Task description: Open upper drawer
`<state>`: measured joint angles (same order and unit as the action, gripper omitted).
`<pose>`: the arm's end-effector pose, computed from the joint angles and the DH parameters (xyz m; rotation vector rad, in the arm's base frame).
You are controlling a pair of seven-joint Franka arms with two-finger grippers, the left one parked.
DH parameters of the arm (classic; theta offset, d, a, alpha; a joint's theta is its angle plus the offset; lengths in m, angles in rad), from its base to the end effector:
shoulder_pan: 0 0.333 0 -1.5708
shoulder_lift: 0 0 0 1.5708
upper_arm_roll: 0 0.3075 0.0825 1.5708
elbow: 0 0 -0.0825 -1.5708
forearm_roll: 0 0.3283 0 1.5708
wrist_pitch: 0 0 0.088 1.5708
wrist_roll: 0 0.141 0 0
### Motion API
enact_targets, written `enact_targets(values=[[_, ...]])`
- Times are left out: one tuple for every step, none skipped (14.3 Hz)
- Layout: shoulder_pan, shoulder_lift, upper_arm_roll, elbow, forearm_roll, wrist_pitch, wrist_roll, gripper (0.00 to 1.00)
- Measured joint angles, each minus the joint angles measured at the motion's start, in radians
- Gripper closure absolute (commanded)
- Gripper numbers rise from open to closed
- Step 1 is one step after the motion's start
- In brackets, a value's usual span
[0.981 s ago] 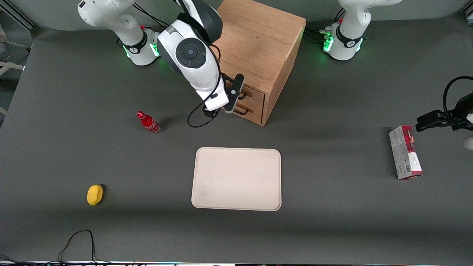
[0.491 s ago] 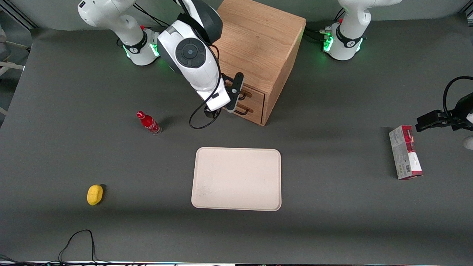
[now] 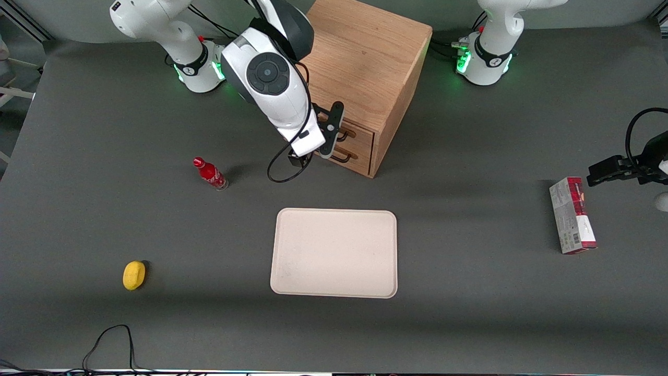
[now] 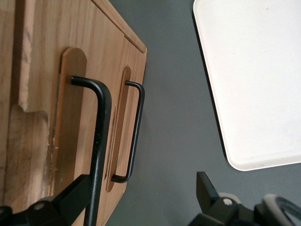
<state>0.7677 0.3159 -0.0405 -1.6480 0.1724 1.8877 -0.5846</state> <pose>0.4245 0.4050 0.4042 -2.4264 -1.7567 0.1290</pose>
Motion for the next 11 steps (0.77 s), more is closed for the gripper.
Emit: enact_targets(values=[[0.0, 0.0, 0.0, 0.0, 0.001, 0.0, -0.001, 0.0], [0.0, 0.0, 0.0, 0.0, 0.003, 0.001, -0.001, 0.0], [0.0, 0.0, 0.0, 0.0, 0.004, 0.001, -0.002, 0.0], [0.0, 0.0, 0.0, 0.0, 0.005, 0.001, -0.002, 0.0], [0.0, 0.0, 0.0, 0.0, 0.005, 0.001, -0.003, 0.0], [0.0, 0.0, 0.0, 0.0, 0.006, 0.001, -0.003, 0.0], [0.0, 0.0, 0.0, 0.0, 0.006, 0.001, -0.003, 0.0], [0.0, 0.0, 0.0, 0.0, 0.006, 0.002, -0.004, 0.0], [0.001, 0.001, 0.0, 0.0, 0.007, 0.004, -0.005, 0.0], [0.002, 0.001, 0.0, -0.001, 0.007, 0.005, -0.005, 0.0], [0.002, 0.003, 0.001, -0.001, 0.008, 0.008, -0.006, 0.0]])
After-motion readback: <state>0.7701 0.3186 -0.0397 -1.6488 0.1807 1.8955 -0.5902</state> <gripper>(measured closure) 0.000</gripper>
